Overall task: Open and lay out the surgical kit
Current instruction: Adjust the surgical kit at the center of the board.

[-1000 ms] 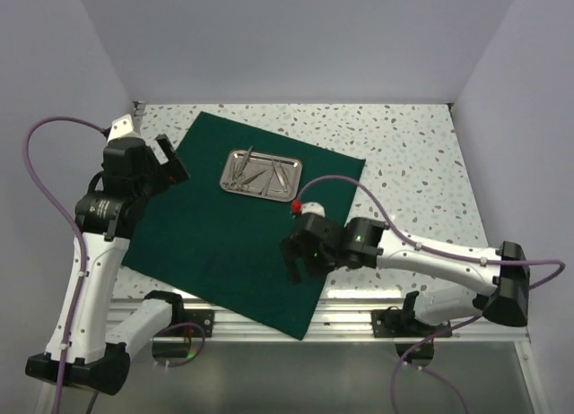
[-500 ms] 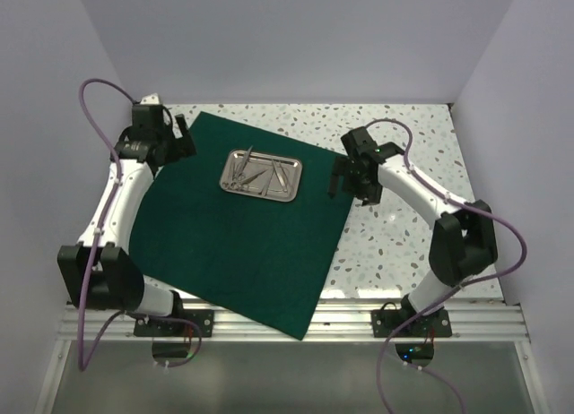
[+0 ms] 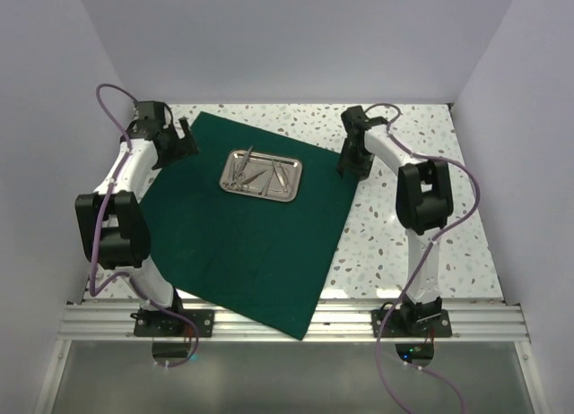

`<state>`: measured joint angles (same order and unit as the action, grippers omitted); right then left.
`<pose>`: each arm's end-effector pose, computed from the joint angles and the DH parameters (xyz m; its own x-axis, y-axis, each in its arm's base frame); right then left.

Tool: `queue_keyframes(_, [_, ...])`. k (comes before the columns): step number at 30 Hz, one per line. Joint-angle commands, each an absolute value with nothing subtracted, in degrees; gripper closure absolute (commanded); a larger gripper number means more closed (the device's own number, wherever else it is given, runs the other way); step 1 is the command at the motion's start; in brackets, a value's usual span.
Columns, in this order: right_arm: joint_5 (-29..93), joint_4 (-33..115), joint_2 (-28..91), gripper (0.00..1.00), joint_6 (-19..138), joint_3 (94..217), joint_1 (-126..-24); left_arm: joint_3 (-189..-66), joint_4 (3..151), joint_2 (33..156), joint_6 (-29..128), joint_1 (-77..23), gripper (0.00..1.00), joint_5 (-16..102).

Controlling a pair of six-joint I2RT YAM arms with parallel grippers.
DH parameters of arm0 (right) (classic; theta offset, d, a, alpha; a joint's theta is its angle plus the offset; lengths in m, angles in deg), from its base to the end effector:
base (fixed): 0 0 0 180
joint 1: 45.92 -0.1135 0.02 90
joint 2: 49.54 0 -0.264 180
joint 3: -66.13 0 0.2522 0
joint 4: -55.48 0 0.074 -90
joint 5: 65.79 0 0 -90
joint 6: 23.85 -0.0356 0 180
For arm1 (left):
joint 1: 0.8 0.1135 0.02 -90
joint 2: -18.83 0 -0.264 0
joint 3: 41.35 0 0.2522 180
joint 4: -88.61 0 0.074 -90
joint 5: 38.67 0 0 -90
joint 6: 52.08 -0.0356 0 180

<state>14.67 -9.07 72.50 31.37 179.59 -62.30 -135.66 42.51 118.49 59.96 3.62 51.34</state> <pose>0.4249 0.1187 0.1952 -0.8864 0.3258 -0.3288 0.3332 0.9422 0.0353 0.3826 0.0296 0.2645 -0.6938 -0.4300 -0.5777 -0.3641 0.9015 -0.2337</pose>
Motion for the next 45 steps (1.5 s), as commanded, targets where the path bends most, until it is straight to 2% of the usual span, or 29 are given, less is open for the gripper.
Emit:
queue_keyframes(1, [12.44, -11.28, 76.58, 0.48, 33.19, 185.43, -62.09, -138.96, 43.74, 118.24, 60.68, 3.59, 0.01, 50.00])
queue_keyframes(7, [12.00, -14.62, 81.77, 0.48, 34.95, 189.84, -60.51, -139.22, 42.51, 116.57, 59.80, 3.59, 0.01, 51.15])
queue_keyframes(13, [10.59, -14.44, 80.63, 0.47, 34.95, 186.51, -59.19, -138.26, 41.72, 116.39, 60.15, 3.59, 0.01, 52.99])
queue_keyframes(14, [11.81, -14.53, 80.80, 0.45, 34.78, 186.15, -58.49, -138.26, 41.11, 116.74, 60.33, 3.59, 0.01, 52.91])
queue_keyframes(15, [12.34, -14.45, 80.81, 0.35, 34.69, 185.63, -58.14, -138.26, 41.01, 116.83, 60.59, 3.59, 0.01, 52.73])
queue_keyframes(18, [13.32, -13.22, 79.75, 0.24, 35.83, 183.69, -57.61, -138.43, 41.19, 117.18, 61.29, 3.42, 0.01, 52.03])
queue_keyframes(21, [14.10, -11.64, 79.05, 0.23, 36.53, 182.11, -57.35, -140.01, 40.66, 118.50, 61.65, 3.41, 0.01, 51.68])
queue_keyframes(24, [16.29, -10.58, 80.88, 0.33, 36.36, 182.28, -57.34, -142.91, 39.08, 120.17, 61.47, 3.06, 0.01, 52.03])
queue_keyframes(26, [17.70, -9.88, 82.29, 0.43, 35.74, 183.07, -57.34, -144.84, 38.12, 121.04, 61.21, 2.71, 0.00, 52.29])
queue_keyframes(27, [19.28, -8.74, 83.69, 0.62, 35.66, 183.42, -57.34, -145.54, 37.68, 121.31, 61.12, 2.80, 0.00, 52.47])
queue_keyframes(29, [19.38, -8.64, 85.37, 0.81, 35.57, 185.79, -57.34, -146.95, 36.63, 121.58, 61.03, 2.71, 0.01, 53.08])
queue_keyframes(30, [19.29, -9.43, 86.51, 1.00, 35.48, 187.10, -57.34, -147.13, 36.36, 121.58, 60.94, 2.80, 0.00, 53.26])
queue_keyframes(36, [18.15, -14.08, 94.33, 1.00, 35.13, 202.83, -55.85, -145.29, 35.39, 120.09, 60.68, 2.71, 0.01, 55.19])
queue_keyframes(43, [22.54, -17.35, 105.41, 1.00, 32.49, 228.04, -52.60, -142.92, 35.21, 118.06, 61.73, 2.54, 0.01, 55.54])
queue_keyframes(45, [22.90, -14.99, 105.94, 1.00, 31.79, 228.78, -52.25, -142.39, 35.30, 117.19, 62.00, 2.54, 0.01, 55.72])
